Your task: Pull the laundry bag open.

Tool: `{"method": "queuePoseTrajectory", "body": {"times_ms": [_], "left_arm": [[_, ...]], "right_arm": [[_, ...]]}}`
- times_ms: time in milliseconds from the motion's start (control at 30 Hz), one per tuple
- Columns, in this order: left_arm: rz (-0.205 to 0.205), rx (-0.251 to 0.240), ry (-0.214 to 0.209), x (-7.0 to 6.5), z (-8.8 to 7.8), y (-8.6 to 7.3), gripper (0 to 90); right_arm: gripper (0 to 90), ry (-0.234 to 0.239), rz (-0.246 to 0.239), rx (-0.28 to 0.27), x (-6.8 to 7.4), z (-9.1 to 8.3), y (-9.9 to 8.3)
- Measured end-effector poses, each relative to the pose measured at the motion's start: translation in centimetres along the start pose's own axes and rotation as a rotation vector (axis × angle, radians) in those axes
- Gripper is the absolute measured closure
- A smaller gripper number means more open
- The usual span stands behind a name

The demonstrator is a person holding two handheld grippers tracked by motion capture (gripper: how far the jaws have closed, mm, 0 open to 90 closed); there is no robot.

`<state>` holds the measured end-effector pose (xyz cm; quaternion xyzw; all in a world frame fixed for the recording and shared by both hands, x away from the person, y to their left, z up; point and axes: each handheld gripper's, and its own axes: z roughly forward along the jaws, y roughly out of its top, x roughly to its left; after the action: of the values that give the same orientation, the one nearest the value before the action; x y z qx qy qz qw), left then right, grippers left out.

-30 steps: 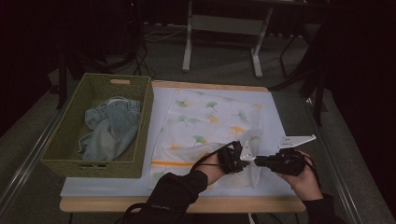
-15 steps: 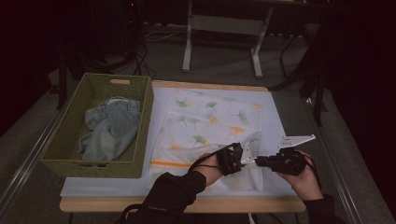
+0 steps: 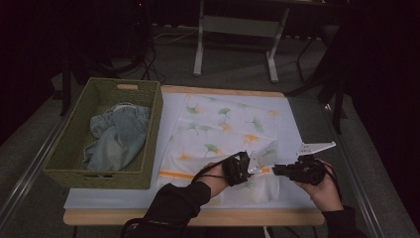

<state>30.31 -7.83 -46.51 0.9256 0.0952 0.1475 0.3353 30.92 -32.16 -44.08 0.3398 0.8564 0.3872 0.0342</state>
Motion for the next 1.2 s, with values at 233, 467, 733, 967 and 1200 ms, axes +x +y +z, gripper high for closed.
{"method": "queuePoseTrajectory", "body": {"times_ms": [233, 467, 733, 967, 1200], "left_arm": [[-0.026, 0.015, 0.014, 0.7, -0.9, -1.6, 90.0], [-0.049, 0.022, 0.018, 1.2, -2.0, -2.9, 90.0], [-0.071, 0.046, 0.021, 1.9, -3.2, -4.1, 90.0], [-0.077, 0.08, 0.035, 2.6, -4.3, -5.2, 90.0], [-0.094, 0.11, 0.049, 3.4, -5.9, -6.6, 90.0]], "right_arm": [[84.6, -0.003, 0.007, -0.001, -0.1, -0.2, -0.1], [84.6, -0.009, 0.012, -0.001, -0.2, -0.3, -0.2], [84.6, -0.017, 0.025, -0.008, -0.5, -0.7, -0.4], [84.6, -0.015, 0.039, -0.022, -0.7, -1.0, -0.6], [84.6, -0.024, 0.055, -0.028, -1.0, -1.3, -0.9]]}}
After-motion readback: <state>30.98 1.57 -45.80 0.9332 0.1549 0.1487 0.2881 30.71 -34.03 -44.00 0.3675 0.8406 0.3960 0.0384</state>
